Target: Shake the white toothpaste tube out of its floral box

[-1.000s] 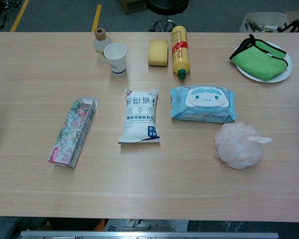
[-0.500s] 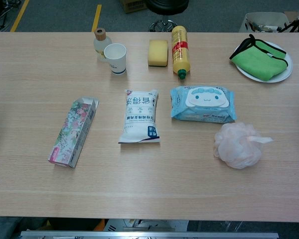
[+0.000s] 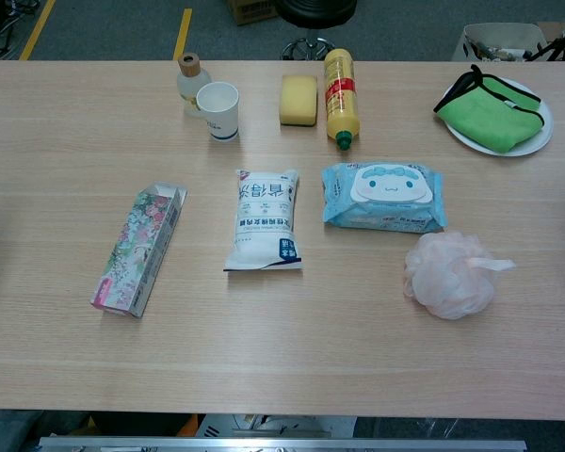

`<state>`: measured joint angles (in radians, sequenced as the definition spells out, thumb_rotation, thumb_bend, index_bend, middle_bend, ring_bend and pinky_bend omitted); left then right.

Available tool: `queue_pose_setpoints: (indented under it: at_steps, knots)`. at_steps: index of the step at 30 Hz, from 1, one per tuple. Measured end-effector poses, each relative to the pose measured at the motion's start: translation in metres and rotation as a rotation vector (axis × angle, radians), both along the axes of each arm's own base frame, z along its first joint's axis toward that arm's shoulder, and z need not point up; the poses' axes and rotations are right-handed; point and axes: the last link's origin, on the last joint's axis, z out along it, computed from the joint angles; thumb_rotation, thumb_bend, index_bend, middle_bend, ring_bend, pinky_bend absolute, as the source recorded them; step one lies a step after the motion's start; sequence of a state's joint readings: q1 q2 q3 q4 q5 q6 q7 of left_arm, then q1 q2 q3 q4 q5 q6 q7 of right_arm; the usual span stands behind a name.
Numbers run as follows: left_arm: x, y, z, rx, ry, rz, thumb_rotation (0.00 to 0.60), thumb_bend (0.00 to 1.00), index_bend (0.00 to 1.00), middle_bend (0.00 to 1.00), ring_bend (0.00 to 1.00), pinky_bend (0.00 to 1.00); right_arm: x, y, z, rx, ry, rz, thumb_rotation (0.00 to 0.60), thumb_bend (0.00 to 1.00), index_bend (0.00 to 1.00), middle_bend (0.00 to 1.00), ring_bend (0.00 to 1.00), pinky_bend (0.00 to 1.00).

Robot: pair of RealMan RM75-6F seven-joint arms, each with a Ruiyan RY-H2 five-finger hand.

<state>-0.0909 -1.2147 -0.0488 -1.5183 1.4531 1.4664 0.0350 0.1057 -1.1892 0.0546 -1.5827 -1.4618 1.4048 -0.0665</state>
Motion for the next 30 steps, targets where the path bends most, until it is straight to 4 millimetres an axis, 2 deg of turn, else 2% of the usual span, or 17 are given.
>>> queue_pose_setpoints:
  at_steps: [7,14,20,30]
  knots:
    - [0.013,0.002,-0.011,0.010,-0.027,-0.006,0.600,0.26,0.31,0.23,0.28,0.50,-0.001,-0.005,0.002,-0.006,-0.025,0.000,0.600,0.05,0.31,0.29,0.14,0.37]
    - [0.030,0.006,-0.036,-0.037,-0.028,-0.030,0.600,0.25,0.31,0.23,0.28,0.50,0.000,-0.013,0.004,-0.011,-0.049,0.024,0.600,0.05,0.31,0.29,0.14,0.37]
    - [0.039,0.004,-0.059,-0.117,-0.044,-0.060,0.600,0.25,0.31,0.23,0.28,0.49,0.012,-0.026,0.009,-0.046,-0.078,0.087,0.600,0.05,0.31,0.29,0.14,0.37]
    - [0.051,0.008,-0.082,-0.184,-0.082,-0.112,0.600,0.25,0.31,0.23,0.28,0.49,0.036,-0.050,0.018,-0.093,-0.084,0.143,0.600,0.05,0.31,0.29,0.14,0.37]
